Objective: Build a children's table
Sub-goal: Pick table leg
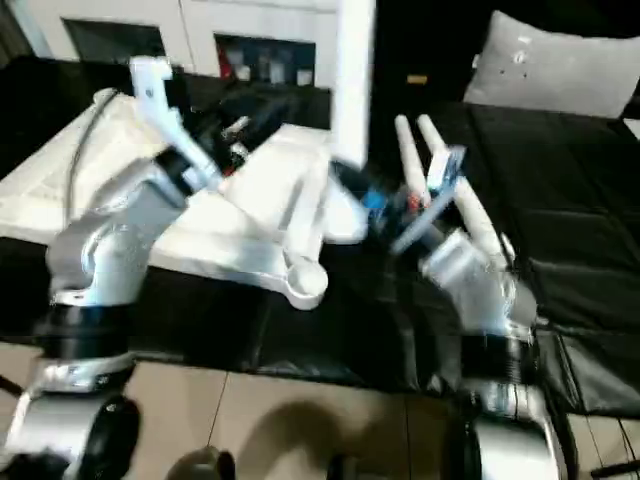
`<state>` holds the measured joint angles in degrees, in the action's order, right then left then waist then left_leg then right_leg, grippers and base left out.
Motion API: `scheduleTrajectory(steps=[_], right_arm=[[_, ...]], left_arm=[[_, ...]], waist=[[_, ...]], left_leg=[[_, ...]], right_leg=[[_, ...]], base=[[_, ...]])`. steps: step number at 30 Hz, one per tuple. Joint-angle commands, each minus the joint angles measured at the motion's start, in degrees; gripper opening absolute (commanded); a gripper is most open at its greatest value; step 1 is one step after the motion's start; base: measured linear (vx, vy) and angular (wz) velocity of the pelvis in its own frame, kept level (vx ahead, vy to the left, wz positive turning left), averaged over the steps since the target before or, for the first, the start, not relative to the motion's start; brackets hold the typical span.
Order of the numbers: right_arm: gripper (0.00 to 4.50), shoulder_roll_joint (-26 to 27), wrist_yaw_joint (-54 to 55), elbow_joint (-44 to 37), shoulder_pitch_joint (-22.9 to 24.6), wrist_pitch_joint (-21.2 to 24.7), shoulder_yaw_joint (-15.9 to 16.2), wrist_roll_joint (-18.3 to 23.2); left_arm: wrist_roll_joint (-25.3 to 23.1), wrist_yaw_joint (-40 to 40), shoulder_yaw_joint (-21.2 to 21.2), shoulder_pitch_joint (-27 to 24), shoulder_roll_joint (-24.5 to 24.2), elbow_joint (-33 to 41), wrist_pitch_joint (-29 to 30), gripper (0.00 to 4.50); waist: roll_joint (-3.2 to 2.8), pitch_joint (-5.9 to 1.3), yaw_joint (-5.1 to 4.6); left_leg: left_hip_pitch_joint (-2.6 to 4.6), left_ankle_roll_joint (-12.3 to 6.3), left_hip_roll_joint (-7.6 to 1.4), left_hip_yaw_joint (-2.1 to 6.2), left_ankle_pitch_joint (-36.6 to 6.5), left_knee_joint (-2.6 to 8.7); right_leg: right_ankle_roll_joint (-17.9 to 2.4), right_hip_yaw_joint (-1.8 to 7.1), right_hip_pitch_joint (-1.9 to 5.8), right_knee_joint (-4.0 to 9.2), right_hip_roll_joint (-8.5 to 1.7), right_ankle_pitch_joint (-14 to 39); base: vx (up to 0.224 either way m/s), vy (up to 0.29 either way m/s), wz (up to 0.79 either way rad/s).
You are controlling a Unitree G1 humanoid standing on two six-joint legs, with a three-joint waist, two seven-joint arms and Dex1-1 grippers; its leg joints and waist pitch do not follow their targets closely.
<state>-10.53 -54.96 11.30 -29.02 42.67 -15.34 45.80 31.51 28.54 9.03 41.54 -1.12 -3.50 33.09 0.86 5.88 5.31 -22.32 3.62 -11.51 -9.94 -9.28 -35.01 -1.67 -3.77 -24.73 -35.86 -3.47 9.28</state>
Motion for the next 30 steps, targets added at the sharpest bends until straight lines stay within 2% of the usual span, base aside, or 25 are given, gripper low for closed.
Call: scheduleTrajectory(steps=[1, 2, 3, 4, 6, 9, 11, 13, 15, 17, 21, 23, 27, 30], right_arm=[[1.91, -0.2, -1.7, -5.0, 1.7, 2.4, 1.7, 2.3], [1.91, -0.3, -1.7, -5.9, 2.3, 3.1, 1.9, 2.8], [1.91, -0.5, -1.7, -7.7, 3.5, 4.4, 2.4, 3.8], [1.91, -0.7, -1.8, -8.8, 4.3, 4.8, 2.9, 4.0], [1.91, -0.8, -2.1, -10.0, 5.1, 5.8, 3.3, 4.9], [1.91, -1.1, -1.6, -10.6, 6.1, 5.3, 4.5, 3.3], [1.91, -1.4, -0.9, -11.0, 6.7, 4.9, 5.2, 2.4], [1.91, -1.1, 0.4, -10.8, 6.8, 4.0, 5.2, 1.6], [1.91, -1.0, 2.6, -10.1, 6.5, 2.4, 5.4, -0.4], [1.9, -1.1, 3.2, -9.8, 6.4, 1.9, 5.6, -1.1], [1.89, -2.1, 3.1, -9.4, 6.2, 1.1, 7.1, -2.4], [1.89, -2.4, 3.3, -9.5, 6.3, 0.6, 7.7, -3.2], [1.89, -2.4, 3.8, -9.5, 6.5, -0.2, 8.0, -3.8], [1.89, -2.6, 4.0, -9.6, 6.6, -0.8, 8.4, -4.2]], left_arm=[[5.1, 0.8, 0.3, 1.8, 1.5, 1.6, 3.4, 4.14], [5.9, 0.8, 0.4, 2.0, 1.9, 1.8, 4.0, 4.14], [7.7, 0.8, 0.7, 2.4, 2.8, 2.3, 5.4, 4.16], [8.6, 0.7, 0.9, 2.6, 3.4, 2.7, 6.2, 4.28], [8.5, 0.7, 0.3, 2.5, 3.5, 2.9, 7.0, 4.4], [9.4, -0.1, 0.8, 2.6, 4.0, 2.1, 7.7, 4.5], [11.9, 0.4, 1.7, 2.5, 4.0, 2.4, 8.9, 4.5], [14.6, 1.5, 2.3, 2.2, 3.8, 3.0, 9.9, 4.5], [16.7, 1.4, 3.2, 1.9, 3.6, 3.6, 11.1, 4.21], [16.9, 1.3, 3.4, 1.8, 3.5, 3.9, 11.4, 4.14], [15.4, 1.5, 2.9, 1.6, 2.4, 3.5, 10.3, 3.71], [14.9, 1.6, 2.4, 1.4, 1.9, 3.1, 10.1, 3.65], [14.3, 0.9, 2.0, 1.2, 1.6, 3.1, 10.0, 3.27], [13.3, 0.4, 1.8, 1.0, 1.2, 2.8, 9.4, 2.97]], waist=[[0.92, -5.41, 0.4], [0.92, -5.41, 0.4], [0.88, -5.31, 0.45], [0.97, -5.31, 0.36], [0.77, -5.15, 0.26], [0.67, -4.91, -0.03], [0.77, -5.04, 0.05], [0.77, -5.2, 0.04], [0.71, -5.2, 0.12], [0.83, -5.18, 0.06], [0.76, -5.21, 0.15], [0.74, -5.26, 0.14], [0.77, -5.29, 0.13], [0.64, -5.32, 0.08]], left_leg=[[0.65, -2.59, -0.74, 0.0, -9.1, 3.38], [0.65, -2.59, -0.74, 0.0, -9.1, 3.38], [0.84, -2.18, -0.75, 0.04, -10.0, 3.46], [0.62, -1.94, -0.71, 0.17, -9.8, 3.52], [0.85, -1.9, -0.88, 0.28, -10.6, 3.69], [1.18, -1.4, -0.83, 0.39, -12.1, 3.96], [1.07, -1.23, -0.81, 0.39, -11.2, 3.97], [0.9, -1.24, -0.87, 0.42, -10.4, 3.94], [0.93, -1.33, -0.9, 0.4, -10.0, 3.98], [0.9, -1.38, -0.84, 0.35, -10.0, 3.97], [0.9, -1.47, -0.92, 0.4, -9.2, 4.09], [0.93, -1.46, -0.96, 0.35, -9.1, 4.07], [0.78, -1.35, -0.93, 0.33, -8.7, 4.09], [0.92, -1.0, -1.02, 0.38, -9.4, 4.13]], right_leg=[[-7.5, 2.09, 4.05, 5.7, -3.77, 21.1], [-7.5, 2.09, 4.05, 5.7, -3.77, 21.1], [-6.5, 1.99, 3.84, 6.08, -3.8, 23.5], [-5.8, 1.9, 4.01, 6.06, -3.8, 23.9], [-5.2, 1.81, 3.76, 6.41, -3.82, 25.2], [-3.5, 1.58, 3.77, 7.16, -3.85, 28.0], [-3.5, 1.67, 3.85, 7.02, -3.88, 26.7], [-4.5, 1.71, 3.96, 6.65, -3.93, 24.4], [-4.9, 1.77, 3.94, 6.49, -3.92, 23.2], [-4.9, 1.79, 4.05, 6.49, -3.93, 23.0], [-4.5, 1.89, 4.12, 6.36, -3.89, 22.1], [-4.7, 1.94, 4.12, 6.32, -3.89, 21.4], [-5.0, 1.96, 4.3, 6.19, -3.92, 20.7], [-4.8, 1.94, 4.25, 6.23, -3.94, 21.5]], base=[[0.0, 0.0, 0.0], [0.0, 0.0, 0.0], [0.0, 0.0, 0.0], [0.0, 0.0, 0.0], [0.0, 0.0, 0.0], [0.0, 0.0, 0.0], [0.0, 0.0, 0.0], [0.0, 0.0, 0.0], [0.0, 0.0, 0.0], [0.0, 0.0, 0.0], [0.0, 0.0, 0.0], [0.0, 0.0, 0.0], [0.0, 0.0, 0.0], [0.0, 0.0, 0.0]])
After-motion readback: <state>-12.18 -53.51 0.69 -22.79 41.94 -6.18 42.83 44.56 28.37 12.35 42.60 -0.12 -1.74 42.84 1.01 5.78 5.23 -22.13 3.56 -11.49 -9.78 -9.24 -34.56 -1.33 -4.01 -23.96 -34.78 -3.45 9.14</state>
